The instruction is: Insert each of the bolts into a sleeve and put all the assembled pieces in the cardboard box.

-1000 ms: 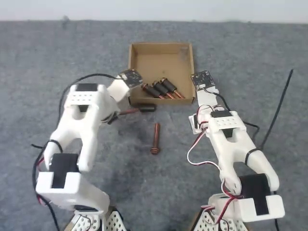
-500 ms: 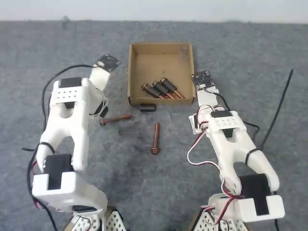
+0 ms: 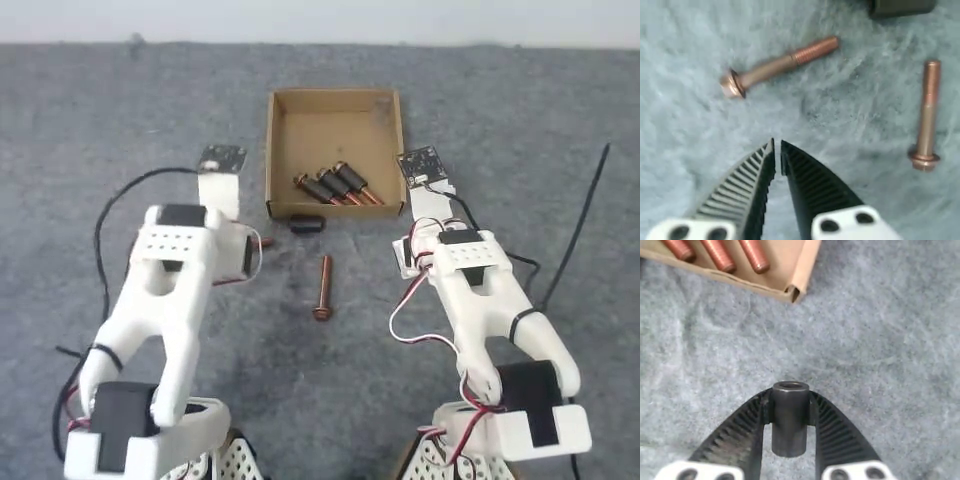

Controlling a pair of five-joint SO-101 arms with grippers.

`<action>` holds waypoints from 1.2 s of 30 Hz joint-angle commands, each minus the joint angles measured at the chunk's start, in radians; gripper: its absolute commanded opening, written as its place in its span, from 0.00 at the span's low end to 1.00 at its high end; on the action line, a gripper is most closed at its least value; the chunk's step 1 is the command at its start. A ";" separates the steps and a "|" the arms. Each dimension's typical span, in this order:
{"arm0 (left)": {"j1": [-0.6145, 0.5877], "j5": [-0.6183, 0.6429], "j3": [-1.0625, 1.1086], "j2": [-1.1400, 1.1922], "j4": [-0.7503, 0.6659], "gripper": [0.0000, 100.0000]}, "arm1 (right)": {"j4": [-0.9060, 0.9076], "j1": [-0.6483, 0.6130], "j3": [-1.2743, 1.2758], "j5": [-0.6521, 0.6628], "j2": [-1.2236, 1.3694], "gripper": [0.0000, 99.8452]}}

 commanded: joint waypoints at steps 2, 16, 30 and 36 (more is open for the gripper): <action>0.003 0.276 0.090 0.025 -0.189 0.01 | -0.016 0.010 -0.008 -0.002 -0.062 0.01; -0.152 0.373 -0.188 0.356 -0.296 0.01 | -0.013 0.008 -0.006 -0.002 -0.062 0.01; -0.164 0.373 -0.470 0.545 -0.376 0.01 | -0.013 0.008 -0.006 -0.002 -0.062 0.01; -0.147 0.374 -0.561 0.548 -0.288 0.01 | -0.015 0.008 -0.006 -0.002 -0.062 0.01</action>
